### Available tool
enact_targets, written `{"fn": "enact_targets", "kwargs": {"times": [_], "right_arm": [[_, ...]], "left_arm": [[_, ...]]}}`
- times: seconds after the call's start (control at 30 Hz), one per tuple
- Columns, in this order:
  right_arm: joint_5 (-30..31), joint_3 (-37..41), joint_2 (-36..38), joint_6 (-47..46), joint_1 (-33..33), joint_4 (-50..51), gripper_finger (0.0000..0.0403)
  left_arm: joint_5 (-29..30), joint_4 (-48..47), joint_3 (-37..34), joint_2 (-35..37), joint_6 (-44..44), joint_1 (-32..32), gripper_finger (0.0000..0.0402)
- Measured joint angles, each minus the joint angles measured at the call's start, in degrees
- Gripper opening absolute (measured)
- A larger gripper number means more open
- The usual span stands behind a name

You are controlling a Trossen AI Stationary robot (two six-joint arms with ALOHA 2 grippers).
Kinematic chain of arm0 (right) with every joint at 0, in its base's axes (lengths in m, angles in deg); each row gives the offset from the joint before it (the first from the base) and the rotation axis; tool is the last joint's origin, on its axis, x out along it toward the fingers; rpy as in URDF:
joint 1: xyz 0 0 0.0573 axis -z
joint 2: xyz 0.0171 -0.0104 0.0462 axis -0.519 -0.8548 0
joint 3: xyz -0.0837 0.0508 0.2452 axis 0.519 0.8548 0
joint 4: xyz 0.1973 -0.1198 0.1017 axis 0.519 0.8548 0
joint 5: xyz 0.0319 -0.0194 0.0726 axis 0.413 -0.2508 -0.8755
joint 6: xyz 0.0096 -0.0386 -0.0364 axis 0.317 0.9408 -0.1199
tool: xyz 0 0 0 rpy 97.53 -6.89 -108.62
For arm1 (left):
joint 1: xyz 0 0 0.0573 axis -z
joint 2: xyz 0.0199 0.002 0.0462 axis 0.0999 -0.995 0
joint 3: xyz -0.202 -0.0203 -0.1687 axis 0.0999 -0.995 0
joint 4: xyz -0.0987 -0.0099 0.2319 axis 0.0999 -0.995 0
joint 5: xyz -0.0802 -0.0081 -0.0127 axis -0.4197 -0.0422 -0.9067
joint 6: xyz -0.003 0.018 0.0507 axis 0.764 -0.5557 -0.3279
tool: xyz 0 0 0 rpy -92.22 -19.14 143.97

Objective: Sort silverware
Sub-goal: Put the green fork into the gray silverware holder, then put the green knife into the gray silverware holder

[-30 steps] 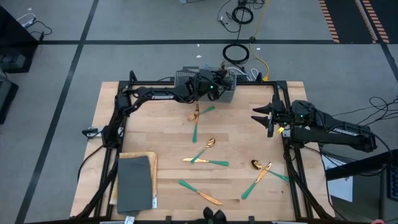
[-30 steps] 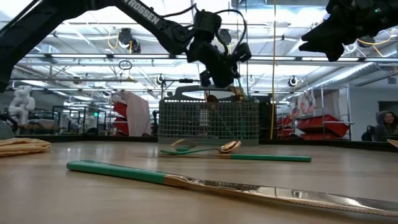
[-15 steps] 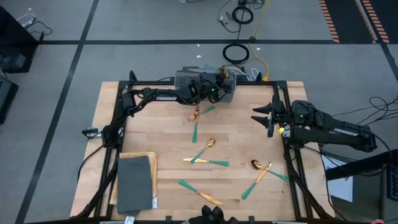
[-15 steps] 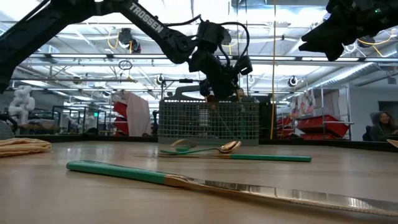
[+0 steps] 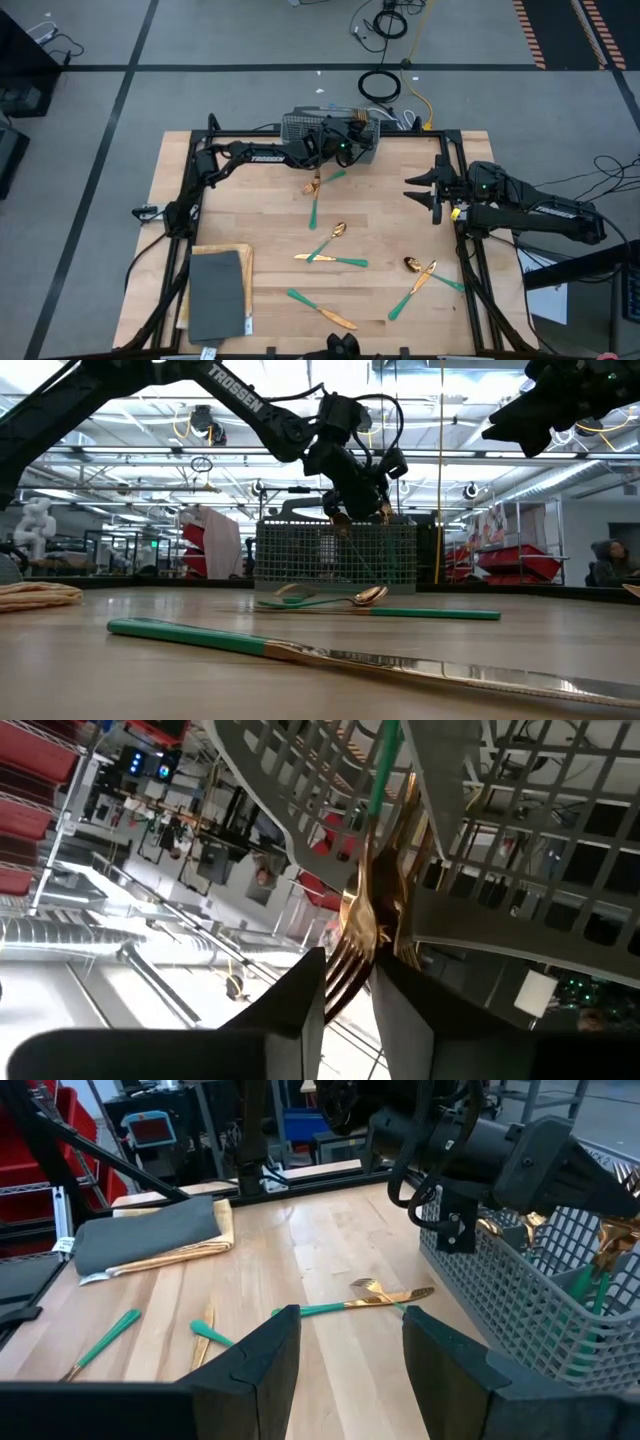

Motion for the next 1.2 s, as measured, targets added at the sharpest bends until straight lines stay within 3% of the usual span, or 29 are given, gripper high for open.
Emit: {"fn": "enact_targets", "kwargs": {"times": [0.33, 0.67, 0.9, 1.2], "right_arm": [[0.3, 0.0, 0.0, 1.1, 0.0, 0.6, 0.0167], [0.3, 0.0, 0.0, 0.1, 0.0, 0.5, 0.0167], [0.3, 0.0, 0.0, -1.2, 0.0, 0.4, 0.0167], [0.2, 0.0, 0.0, -1.4, 0.0, 1.1, 0.0167]], "left_arm": [[4.5, 0.0, 0.0, 0.2, 0.0, 1.3, 0.0091], [5.5, 3.2, 0.0, 1.0, -3.1, 2.9, 0.0092], [6.0, -4.1, 0.0, 1.0, -3.6, 2.9, 0.0092], [6.4, 4.9, 0.0, 1.0, -3.5, 2.9, 0.0092]]}}
